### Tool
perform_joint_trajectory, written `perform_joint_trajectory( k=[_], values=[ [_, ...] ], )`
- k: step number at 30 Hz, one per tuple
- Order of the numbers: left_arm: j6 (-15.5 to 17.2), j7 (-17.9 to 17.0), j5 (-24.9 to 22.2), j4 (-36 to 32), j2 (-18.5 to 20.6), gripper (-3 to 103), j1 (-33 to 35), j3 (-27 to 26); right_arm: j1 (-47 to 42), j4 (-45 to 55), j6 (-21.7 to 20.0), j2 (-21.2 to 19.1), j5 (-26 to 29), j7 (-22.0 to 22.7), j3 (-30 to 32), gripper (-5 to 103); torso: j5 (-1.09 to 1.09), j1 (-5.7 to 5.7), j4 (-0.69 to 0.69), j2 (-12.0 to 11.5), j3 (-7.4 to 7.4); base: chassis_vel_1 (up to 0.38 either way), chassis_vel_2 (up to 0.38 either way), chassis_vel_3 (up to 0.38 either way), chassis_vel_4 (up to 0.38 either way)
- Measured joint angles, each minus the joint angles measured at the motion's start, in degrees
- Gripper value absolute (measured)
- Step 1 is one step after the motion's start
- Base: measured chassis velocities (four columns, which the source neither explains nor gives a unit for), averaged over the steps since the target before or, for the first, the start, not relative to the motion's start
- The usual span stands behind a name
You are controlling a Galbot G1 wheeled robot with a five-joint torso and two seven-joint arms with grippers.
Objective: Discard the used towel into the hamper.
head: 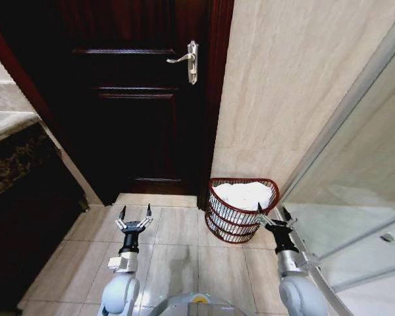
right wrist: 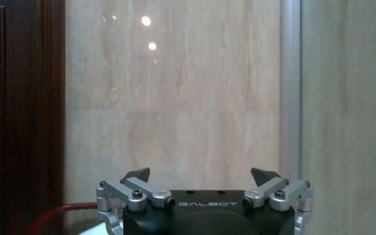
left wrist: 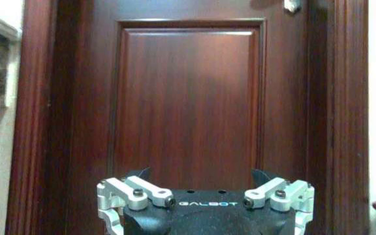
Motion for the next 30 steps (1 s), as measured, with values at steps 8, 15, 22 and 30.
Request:
perform_joint_trajectory(
  k=[8,15,22,30],
  values=[
    [7.34,0.63,-0.86,-5.04,4.08,100,-0.26,-1.76,-2.56,1.6,1.82,1.03,-0.94,-0.75,-0.1,100,0.0,0.0,-0.01,0.0,0.0,0.0,0.0,0.0,0.0],
    [8.9,-0.06,-0.78,-6.55,3.65,100,0.5,-1.14,-3.06,4.36,0.02,1.06,-1.16,-0.31,-1.49,100,-0.02,0.02,-0.01,0.09,0.04,0.0,0.0,0.0,0.0],
    [8.58,-0.37,-0.85,-6.81,3.9,100,0.85,-1.57,-2.11,6.44,-2.24,0.95,-1.79,-0.29,-1.42,100,-0.01,0.4,-0.01,1.29,0.85,0.0,0.0,0.0,0.0],
    [9.12,-1.25,-0.84,-7.77,4.19,100,0.94,-2.08,-1.93,7.94,-3.64,1.46,-1.79,-0.83,-1.88,100,-0.01,0.99,-0.02,3.3,2.29,0.0,0.0,0.0,0.0]
  ],
)
